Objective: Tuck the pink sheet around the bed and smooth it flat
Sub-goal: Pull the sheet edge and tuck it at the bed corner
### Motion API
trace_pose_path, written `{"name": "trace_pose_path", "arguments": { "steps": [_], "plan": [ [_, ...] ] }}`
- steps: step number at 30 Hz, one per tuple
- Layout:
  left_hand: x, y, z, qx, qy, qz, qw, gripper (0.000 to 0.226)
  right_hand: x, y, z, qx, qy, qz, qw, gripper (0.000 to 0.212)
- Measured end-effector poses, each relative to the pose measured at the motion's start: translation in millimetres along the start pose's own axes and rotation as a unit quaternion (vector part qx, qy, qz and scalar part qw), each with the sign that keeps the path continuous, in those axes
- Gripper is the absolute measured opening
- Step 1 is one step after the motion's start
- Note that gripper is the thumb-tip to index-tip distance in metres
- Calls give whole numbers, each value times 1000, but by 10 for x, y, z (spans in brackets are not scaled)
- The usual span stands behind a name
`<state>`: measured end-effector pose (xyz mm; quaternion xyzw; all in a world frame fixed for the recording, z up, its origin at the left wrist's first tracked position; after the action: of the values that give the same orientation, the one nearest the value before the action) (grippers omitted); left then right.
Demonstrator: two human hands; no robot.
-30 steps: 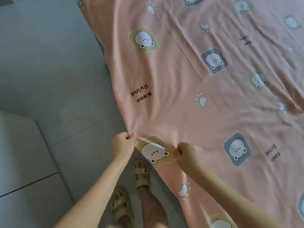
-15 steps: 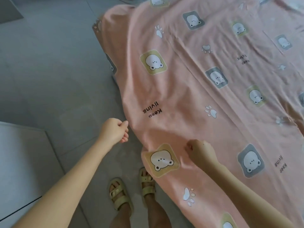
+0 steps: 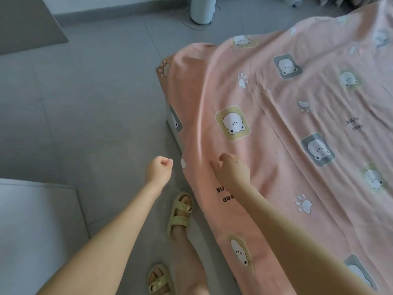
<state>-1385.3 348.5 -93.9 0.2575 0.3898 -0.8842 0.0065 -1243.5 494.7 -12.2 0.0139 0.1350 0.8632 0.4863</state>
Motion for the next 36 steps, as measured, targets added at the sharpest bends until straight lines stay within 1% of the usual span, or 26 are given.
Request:
{"name": "trace_pose_path", "arguments": {
  "steps": [3, 5, 9, 12, 15, 18, 20, 22, 24, 25, 26, 28, 29, 30, 32, 34, 36],
  "plan": [
    [419, -218, -110, -9, -8, 25, 1000, 24, 501, 202, -107, 13, 8, -17, 1000, 44],
    [741, -421, -181, -8, -19, 40, 999, 25, 873, 322, -168, 0, 6, -25, 1000, 43],
    [1449, -820, -363, -102, -40, 127, 986, 22, 1620, 581, -263, -45, -4, -6, 999, 49],
    [1919, -974, -456, -161, -60, 206, 964, 19, 2083, 783, -341, -60, -28, 12, 998, 54],
    [2290, -1051, -570, -211, -28, 278, 937, 32, 2406, 1000, -378, -85, -63, 47, 993, 59],
    [2589, -1183, -735, -294, 48, 307, 904, 36, 2644, 1225, -357, -96, -111, 82, 986, 63],
    [2743, -1295, -801, -328, 83, 304, 890, 33, 2788, 1409, -341, -94, -140, 124, 978, 70],
    [2887, -1362, -805, -326, 93, 301, 891, 23, 2953, 1626, -361, -86, -141, 161, 973, 71],
    [3014, -1426, -799, -317, 106, 281, 900, 13, 3148, 1827, -467, -92, -100, 175, 975, 71],
    [3059, -1464, -796, -309, 112, 266, 906, 13, 3252, 1908, -544, -101, -68, 173, 977, 73],
    [3096, -1509, -791, -298, 113, 249, 914, 14, 3355, 1968, -621, -111, -38, 159, 980, 75],
    [3153, -1597, -711, -276, 87, 219, 932, 17, 3537, 2043, -743, -135, 1, 114, 984, 75],
    [3175, -1636, -638, -270, 67, 205, 938, 19, 3610, 2068, -782, -138, 15, 89, 986, 69],
    [3191, -1676, -557, -266, 51, 192, 943, 21, 3662, 2089, -816, -128, 29, 66, 989, 56],
    [3196, -1789, -350, -227, 36, 144, 962, 22, 3702, 2116, -840, -59, 56, 16, 997, 27],
    [3189, -1995, -120, -177, 39, 72, 981, 21, 3703, 2141, -747, 17, 59, -24, 998, 24],
    [3149, -2361, 115, -159, 48, -14, 986, 13, 3739, 2144, -457, 75, 8, -32, 997, 17]
  ]
}}
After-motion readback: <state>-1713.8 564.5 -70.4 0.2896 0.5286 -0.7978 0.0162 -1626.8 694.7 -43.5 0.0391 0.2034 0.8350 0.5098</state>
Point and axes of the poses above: each hand's wrist, its own x-axis towards the middle knuckle, its own z-axis out of the back of the hand, y = z × x, the point moved 6 cm from there along x, towards the middle knuckle, and after that the axes turned 15 degrees about -y, right-handed, at the moved point
